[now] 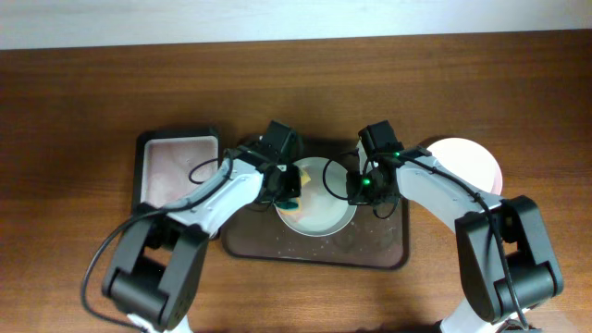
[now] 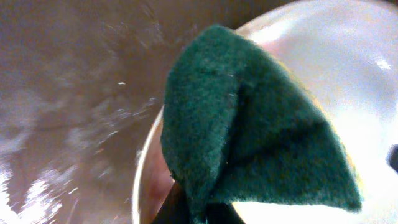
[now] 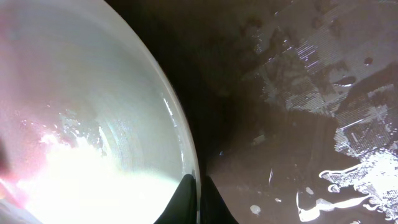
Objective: Clean dirty plates on tray and stack at the side
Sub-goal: 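Scrub the white plate again with the sponge in the left gripper, then lift the white plate with the right gripper and carry it right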
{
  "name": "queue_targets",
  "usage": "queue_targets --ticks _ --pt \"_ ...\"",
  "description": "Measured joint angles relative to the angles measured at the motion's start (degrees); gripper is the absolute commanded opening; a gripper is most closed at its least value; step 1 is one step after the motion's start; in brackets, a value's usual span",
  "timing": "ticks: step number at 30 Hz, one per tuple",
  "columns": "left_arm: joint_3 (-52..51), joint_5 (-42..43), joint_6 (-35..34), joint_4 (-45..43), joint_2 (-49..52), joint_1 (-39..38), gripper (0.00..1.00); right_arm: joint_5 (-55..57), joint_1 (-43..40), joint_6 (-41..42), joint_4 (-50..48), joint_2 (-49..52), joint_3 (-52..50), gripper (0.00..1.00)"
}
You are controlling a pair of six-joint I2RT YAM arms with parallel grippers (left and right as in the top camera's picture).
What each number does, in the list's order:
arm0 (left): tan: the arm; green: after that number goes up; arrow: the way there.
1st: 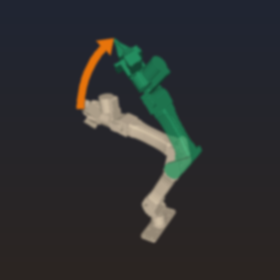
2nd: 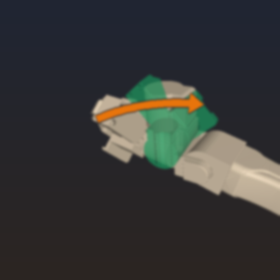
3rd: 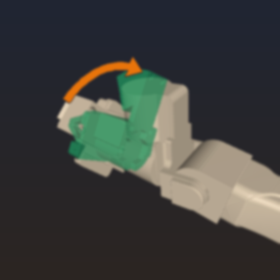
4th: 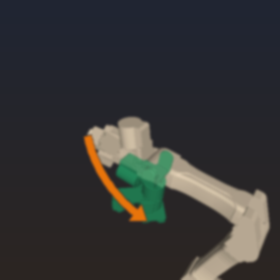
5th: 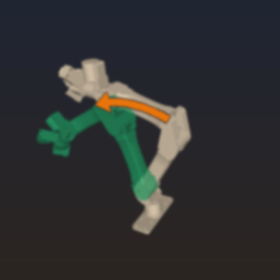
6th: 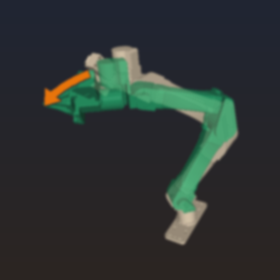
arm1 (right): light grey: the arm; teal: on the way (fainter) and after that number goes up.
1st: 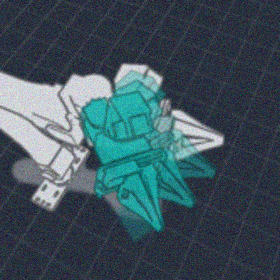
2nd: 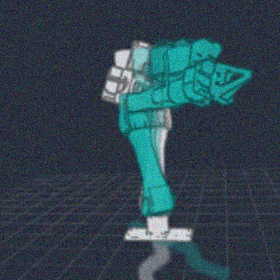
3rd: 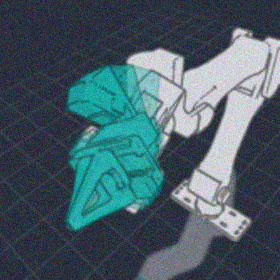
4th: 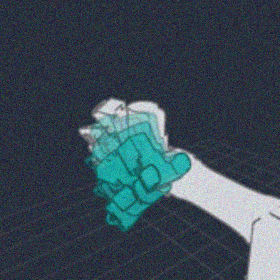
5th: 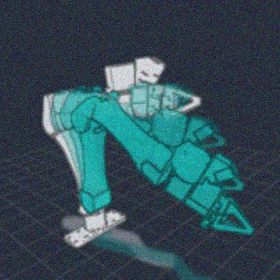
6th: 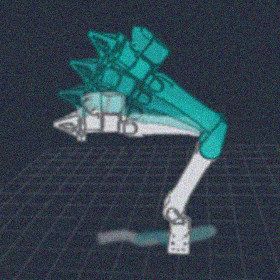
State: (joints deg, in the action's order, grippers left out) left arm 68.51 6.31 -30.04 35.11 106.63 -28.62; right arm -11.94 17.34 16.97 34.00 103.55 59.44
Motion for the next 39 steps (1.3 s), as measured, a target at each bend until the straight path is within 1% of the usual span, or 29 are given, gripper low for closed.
queue_targets --ticks 3,5,6,8,9,11,14,17,21,26,30,34,37,39 --pt "1.5 -2.5 0.8 1.2 -5.2 0.9 0.00 0.0 0.0 0.0 0.1 0.0 0.0 0.05" --pt "2.7 -3.6 1.3 3.2 -10.3 2.0 0.00 0.0 0.0 0.2 0.1 0.0 0.0 0.22" --pt "3.1 -3.7 1.5 4.4 -12.1 2.5 0.00 0.3 0.0 -0.1 0.2 0.0 0.0 0.23" --pt "3.6 -4.4 1.7 7.7 -14.2 3.9 0.00 0.5 0.0 0.2 0.7 0.0 -0.1 0.22" --pt "3.6 -5.2 1.8 10.4 -14.6 5.1 0.00 0.6 0.0 0.2 0.6 0.0 -0.1 0.20" --pt "3.6 -6.7 2.3 13.7 -14.4 7.4 0.00 0.7 0.0 0.1 0.5 0.0 -0.1 0.14" --pt "3.5 -8.3 5.4 16.0 -14.4 11.9 0.00 0.4 0.0 0.2 0.8 0.0 -0.1 0.04" --pt "3.5 -9.0 9.2 16.2 -14.4 15.6 0.00 -0.9 0.0 0.4 0.7 0.0 -0.1 0.04" --pt "2.3 -9.8 12.5 16.1 -14.3 21.5 0.00 -1.5 0.0 0.4 1.0 0.0 0.0 0.04" --pt "0.1 -10.0 17.3 14.9 -11.7 27.1 0.00 -0.9 0.0 0.2 4.3 -1.7 1.6 0.04" --pt "-1.0 -10.0 18.9 10.6 -8.1 28.6 0.00 6.0 0.0 -0.5 8.8 -7.2 5.2 0.04" --pt "-1.2 -10.0 19.6 4.7 -4.9 29.0 0.00 14.4 0.0 -2.4 9.7 -13.1 7.1 0.04" --pt "-1.2 -10.0 19.8 2.3 -3.5 29.0 0.00 20.6 0.5 -4.2 10.4 -15.2 7.1 0.04" --pt "-1.2 -9.1 19.8 1.7 -2.0 29.0 0.00 26.7 2.3 -5.6 10.4 -15.7 7.1 0.04"
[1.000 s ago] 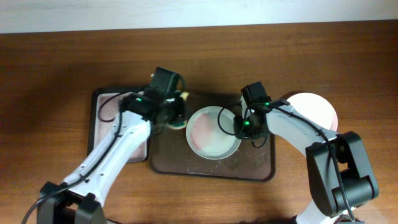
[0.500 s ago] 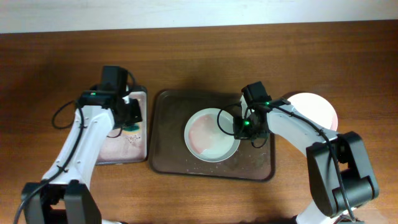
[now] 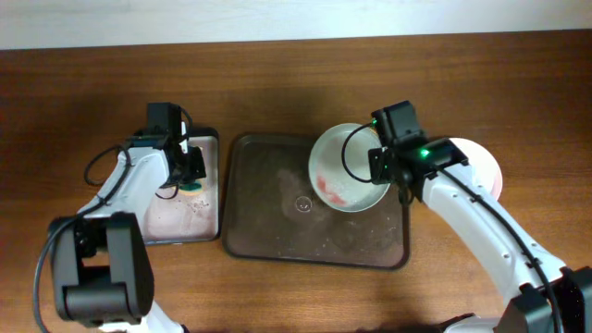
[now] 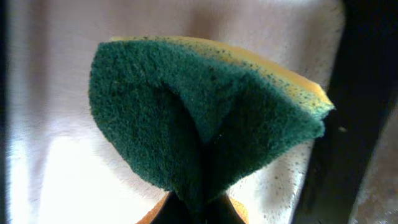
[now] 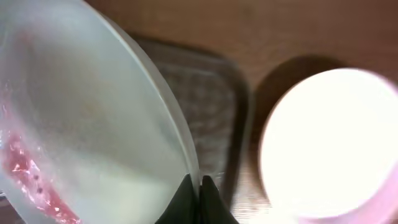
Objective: Clean dirty plates on tray and stack at the side
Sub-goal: 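Lift the white plate with the right gripper and carry it right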
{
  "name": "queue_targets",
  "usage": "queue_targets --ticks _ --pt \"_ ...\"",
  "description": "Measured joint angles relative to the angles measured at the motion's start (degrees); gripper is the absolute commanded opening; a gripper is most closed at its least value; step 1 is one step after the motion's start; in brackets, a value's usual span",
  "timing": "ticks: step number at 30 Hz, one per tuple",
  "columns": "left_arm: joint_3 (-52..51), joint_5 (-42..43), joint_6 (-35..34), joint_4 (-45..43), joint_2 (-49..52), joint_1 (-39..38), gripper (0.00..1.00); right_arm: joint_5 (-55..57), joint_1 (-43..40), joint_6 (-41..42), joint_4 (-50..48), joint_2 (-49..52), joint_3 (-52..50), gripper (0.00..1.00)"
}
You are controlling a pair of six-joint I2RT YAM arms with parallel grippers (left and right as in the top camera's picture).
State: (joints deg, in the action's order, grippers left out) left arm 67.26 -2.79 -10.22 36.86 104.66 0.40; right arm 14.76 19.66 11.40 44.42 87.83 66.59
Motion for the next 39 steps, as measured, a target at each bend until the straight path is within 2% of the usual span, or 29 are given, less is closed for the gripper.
queue_targets --ticks 11,19,22,25,27,32,35,37,39 --pt "0.0 3.4 0.2 1.9 3.4 -5.4 0.00 27.9 11.9 -2.0 -2.3 0.0 0.0 0.04" --pt "0.0 3.5 0.2 2.9 3.4 -7.1 0.02 38.0 13.8 -2.4 -2.9 0.0 0.0 0.04" --pt "0.0 3.5 0.2 2.9 3.4 -7.1 0.09 40.8 14.4 -2.4 -3.0 -0.1 0.1 0.04" --pt "0.0 3.5 0.3 2.8 3.4 -7.1 0.12 42.1 15.3 -2.4 -3.6 -0.7 0.2 0.04" --pt "0.0 3.5 0.4 2.9 3.4 -7.1 0.21 42.5 15.6 -2.4 -3.7 -1.7 0.3 0.04" --pt "0.0 3.5 0.4 3.1 3.4 -7.1 0.31 43.1 15.6 -2.3 -3.8 -4.4 0.7 0.04" --pt "0.0 3.5 0.4 3.3 3.4 -7.1 0.32 43.3 15.6 -2.2 -3.8 -5.5 0.8 0.04" --pt "0.0 3.5 0.4 3.3 3.4 -7.1 0.41 43.4 15.6 -2.1 -3.9 -6.3 0.8 0.04" --pt "0.0 3.5 0.4 3.4 3.4 -7.1 0.44 43.5 15.6 -2.1 -3.9 -6.9 0.8 0.04"
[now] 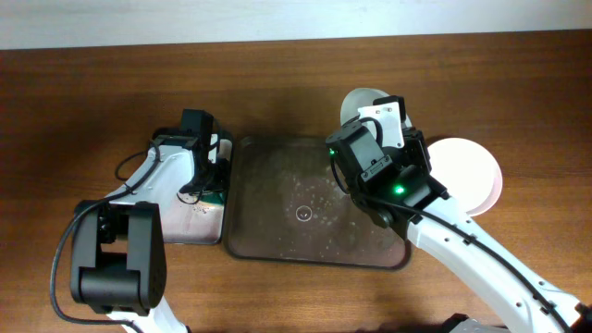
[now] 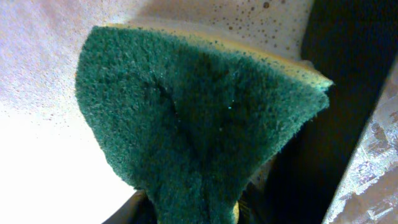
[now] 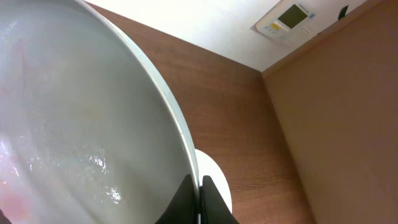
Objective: Clean dirty plates on tray and stack at the side
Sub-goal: 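Lift the white plate with the right gripper and carry it right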
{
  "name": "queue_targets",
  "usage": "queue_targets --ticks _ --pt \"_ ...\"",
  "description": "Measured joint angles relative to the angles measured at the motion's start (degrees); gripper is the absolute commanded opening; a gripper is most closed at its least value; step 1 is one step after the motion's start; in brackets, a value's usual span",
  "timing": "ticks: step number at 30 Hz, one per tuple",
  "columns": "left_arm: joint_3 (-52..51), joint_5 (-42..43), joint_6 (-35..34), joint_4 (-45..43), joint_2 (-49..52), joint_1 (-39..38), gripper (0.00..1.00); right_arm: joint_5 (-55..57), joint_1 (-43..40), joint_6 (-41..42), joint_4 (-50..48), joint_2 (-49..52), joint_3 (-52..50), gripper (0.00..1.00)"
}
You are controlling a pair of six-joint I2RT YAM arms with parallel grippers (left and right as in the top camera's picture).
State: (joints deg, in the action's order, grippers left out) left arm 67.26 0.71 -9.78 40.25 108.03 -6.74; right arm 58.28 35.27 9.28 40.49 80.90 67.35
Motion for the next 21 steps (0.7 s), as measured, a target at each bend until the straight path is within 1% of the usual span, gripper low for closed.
queue_targets --ticks 3,5,8,15,17,21 --pt "0.0 0.1 0.0 0.0 0.0 0.0 0.45 0.4 0.0 0.0 0.0 -0.2 0.0 0.04" --pt "0.0 0.1 0.0 0.1 0.0 0.0 0.50 0.4 0.0 0.0 0.0 -0.2 0.0 0.04" --pt "0.0 -0.1 0.0 0.3 0.0 0.0 0.51 0.7 0.0 0.0 0.0 -0.2 0.0 0.04" --pt "0.0 -0.1 0.0 0.3 0.0 0.1 0.52 0.8 -0.3 0.1 -0.1 -0.2 0.0 0.04" --pt "0.0 -0.1 0.0 0.3 0.0 0.1 0.52 -1.5 -0.7 -0.5 -0.6 -0.2 0.0 0.04" --pt "0.0 -0.1 0.0 0.3 0.0 0.1 0.52 -2.6 -1.6 -0.5 -0.6 -0.2 0.0 0.04"
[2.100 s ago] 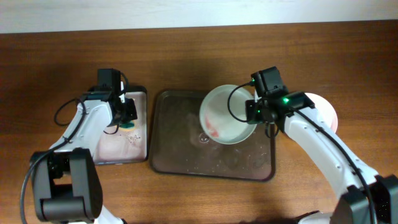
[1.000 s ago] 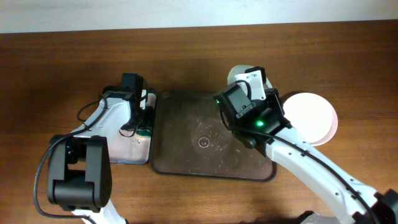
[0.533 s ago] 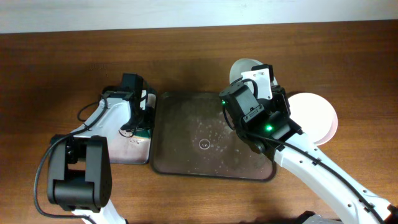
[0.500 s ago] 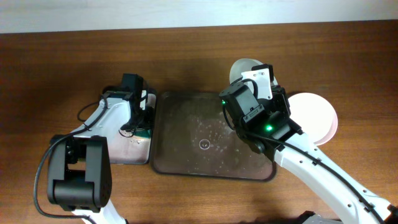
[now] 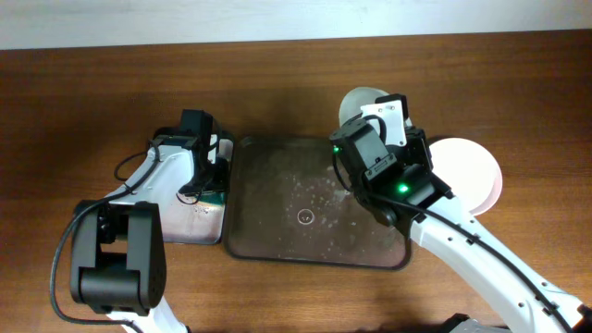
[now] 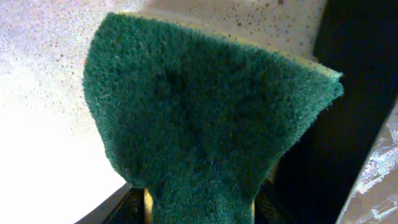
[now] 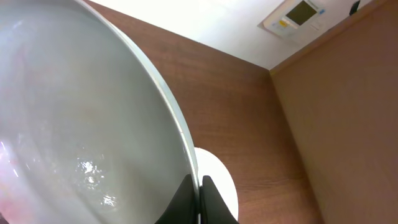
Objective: Clean dirty plates on tray and stack at the side
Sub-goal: 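Lift the white plate with the right gripper and carry it right, then lower the plate onto the right plate stack with the right gripper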
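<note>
My right gripper (image 7: 197,186) is shut on the rim of a white plate (image 7: 81,124), held tilted on edge high above the back right corner of the brown tray (image 5: 277,231). A faint pink smear shows at the plate's lower left. In the overhead view the plate (image 5: 361,100) peeks out behind the right wrist. My left gripper (image 6: 200,208) sits low in the basin (image 5: 166,213), shut loosely on the green and yellow sponge (image 6: 205,106), with a finger touching each side.
A white plate (image 5: 472,171) lies on the table right of the tray, under the raised plate. The tray holds water drops and specks. The basin holds soapy water and stands against the tray's left edge.
The left fingers stand a little wider apart around the sponge. The right arm and its plate have barely shifted.
At first the sponge was on the plate on the tray while my right gripper held the rim. Then the sponge was over the basin and the plate was lifted, showing a red smear. Later the plate stood tilted high at the tray's back right, sponge down in the basin.
</note>
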{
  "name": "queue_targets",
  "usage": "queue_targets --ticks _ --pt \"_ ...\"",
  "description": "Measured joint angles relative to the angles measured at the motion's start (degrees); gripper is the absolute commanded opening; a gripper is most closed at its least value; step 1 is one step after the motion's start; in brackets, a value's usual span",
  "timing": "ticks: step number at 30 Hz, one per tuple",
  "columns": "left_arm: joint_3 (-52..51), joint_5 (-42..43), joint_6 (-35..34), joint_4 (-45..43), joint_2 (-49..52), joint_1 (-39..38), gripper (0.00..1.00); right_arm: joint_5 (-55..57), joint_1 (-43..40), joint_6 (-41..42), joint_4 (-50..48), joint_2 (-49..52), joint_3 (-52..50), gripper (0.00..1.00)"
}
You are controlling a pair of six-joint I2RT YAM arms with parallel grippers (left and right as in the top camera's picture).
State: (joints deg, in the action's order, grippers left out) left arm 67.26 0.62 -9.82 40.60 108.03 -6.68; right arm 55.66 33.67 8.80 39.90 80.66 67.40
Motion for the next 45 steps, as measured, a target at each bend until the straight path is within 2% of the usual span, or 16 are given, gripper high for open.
queue_targets --ticks 3,6,12,17,23,26,27,28,29,31,36,40,45 --pt "0.0 0.0 0.0 0.0 0.0 0.0 0.52 -0.1 -2.0 3.1 0.9 0.0 0.0 0.04" --pt "0.0 0.0 0.0 0.0 0.0 0.0 0.53 -5.6 -7.7 7.4 3.0 0.0 0.1 0.04" --pt "0.0 -0.1 0.0 0.1 0.0 0.0 0.53 -22.1 -27.5 16.4 8.7 0.0 0.3 0.04" --pt "0.0 -0.2 0.0 0.1 0.0 0.0 0.53 -34.3 -44.8 18.8 11.1 0.0 0.3 0.04" --pt "0.0 -0.2 0.0 0.1 0.0 0.0 0.54 -44.9 -57.0 19.3 12.0 3.7 -0.1 0.04" --pt "0.0 -0.2 0.0 0.1 0.0 0.0 0.54 -49.0 -58.7 17.9 12.0 5.6 -0.3 0.07" --pt "0.0 -0.2 0.0 0.1 0.0 0.0 0.54 -50.8 -58.8 17.0 12.0 6.1 -0.4 0.29" --pt "0.0 -0.2 0.0 0.1 0.0 0.0 0.54 -52.0 -58.8 16.5 12.4 6.2 -0.5 0.40" --pt "0.0 -0.2 0.0 0.1 0.0 0.0 0.54 -53.0 -58.8 16.2 13.2 6.2 -0.5 0.40" --pt "0.0 -0.2 0.0 0.1 0.0 0.0 0.54 -54.4 -58.8 15.4 15.8 6.3 -0.5 0.31" --pt "0.0 -0.2 0.0 0.1 0.0 0.0 0.53 -61.5 -58.0 10.7 26.7 6.3 -0.7 0.23" --pt "0.0 -0.2 0.0 0.1 0.0 0.0 0.53 -64.1 -54.9 8.1 33.9 6.3 -1.0 0.24" --pt "0.0 -0.2 0.0 0.1 0.0 0.0 0.53 -65.2 -48.5 6.9 34.8 6.3 -5.3 0.24"
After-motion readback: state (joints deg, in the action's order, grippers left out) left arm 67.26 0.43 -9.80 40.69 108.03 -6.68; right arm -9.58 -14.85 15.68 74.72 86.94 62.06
